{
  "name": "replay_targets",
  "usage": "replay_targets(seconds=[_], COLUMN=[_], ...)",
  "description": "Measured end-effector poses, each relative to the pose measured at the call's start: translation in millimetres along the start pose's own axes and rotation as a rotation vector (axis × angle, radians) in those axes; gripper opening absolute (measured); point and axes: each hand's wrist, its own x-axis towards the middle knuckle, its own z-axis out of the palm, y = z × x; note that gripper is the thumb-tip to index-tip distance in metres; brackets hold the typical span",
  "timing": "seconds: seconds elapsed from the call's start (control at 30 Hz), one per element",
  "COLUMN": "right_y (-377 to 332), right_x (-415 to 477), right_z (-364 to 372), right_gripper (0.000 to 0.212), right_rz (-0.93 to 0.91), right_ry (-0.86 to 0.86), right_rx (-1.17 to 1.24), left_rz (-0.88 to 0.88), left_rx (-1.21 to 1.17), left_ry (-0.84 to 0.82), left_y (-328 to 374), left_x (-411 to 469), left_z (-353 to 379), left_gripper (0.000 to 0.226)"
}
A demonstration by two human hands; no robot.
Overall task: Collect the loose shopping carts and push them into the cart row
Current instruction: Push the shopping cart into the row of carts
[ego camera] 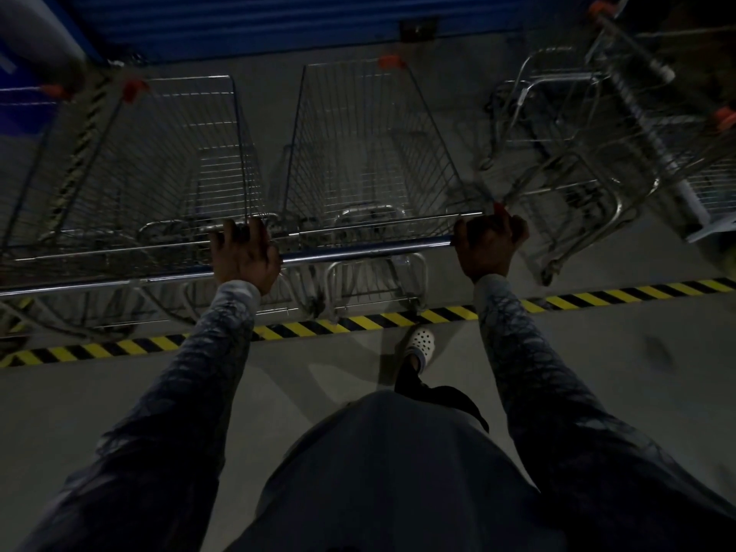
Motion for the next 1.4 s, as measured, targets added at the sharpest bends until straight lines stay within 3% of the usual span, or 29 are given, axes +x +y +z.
replay_targets(seconds=[0.23,0.33,0.43,0.47,0.53,0.63,0.67,0.8,0.9,1.03,1.23,1.4], right_y=[1.0,1.4,-2.0,-4.1,-10.2,-19.2,-20.4,-22.1,-20.8,-18.5,-23.9,-21.3], right_x=[-0.2,1.0,3.0,4.5,9.1,16.7,17.6,16.0,13.2,6.9,6.0,7.1], right_z=[1.6,2.7,-6.2,-10.0,-17.4,-24.2,-25.6,-26.1,-22.8,-22.0,-30.2,-27.6], right_gripper=[0.044,0.049,0.036,0.032,0.033,0.039,0.04,0.039,0.041,0.044,0.038,0.041], right_rz=[0.017,0.012,-0.024,-0.028,-0.009,0.024,0.036,0.065,0.111,0.148,0.082,0.099], right_ry=[-0.027,-0.033,0.056,0.084,0.078,0.053,0.042,0.004,-0.023,-0.02,0.036,-0.026], right_rx=[-0.025,-0.003,0.087,0.112,0.131,0.138,0.135,0.098,0.055,0.0,-0.047,-0.039], left_rz=[-0.018,-0.081,-0.138,-0.212,-0.381,-0.555,-0.585,-0.35,-0.287,-0.078,-0.049,-0.044], left_rx=[0.011,-0.101,-0.257,-0.365,-0.771,-1.319,-1.326,-0.963,-0.59,-0.131,0.03,0.006], left_ry=[-0.017,0.04,0.152,0.152,0.102,0.048,0.0,0.097,-0.073,-0.118,-0.153,-0.103], left_y=[1.3,-0.1,-17.6,-30.6,-49.2,-28.4,-21.0,-15.5,6.6,19.2,22.1,16.7], left_x=[-3.2,1.2,14.8,20.0,29.7,23.4,24.6,22.6,10.2,3.4,1.5,-0.1], left_z=[-4.4,-8.4,9.4,17.2,27.5,-24.9,-33.6,-18.8,-26.8,-15.5,-19.1,-9.1], left_gripper=[0.062,0.044,0.023,0.015,0.024,0.014,0.019,0.036,0.047,0.045,0.063,0.065])
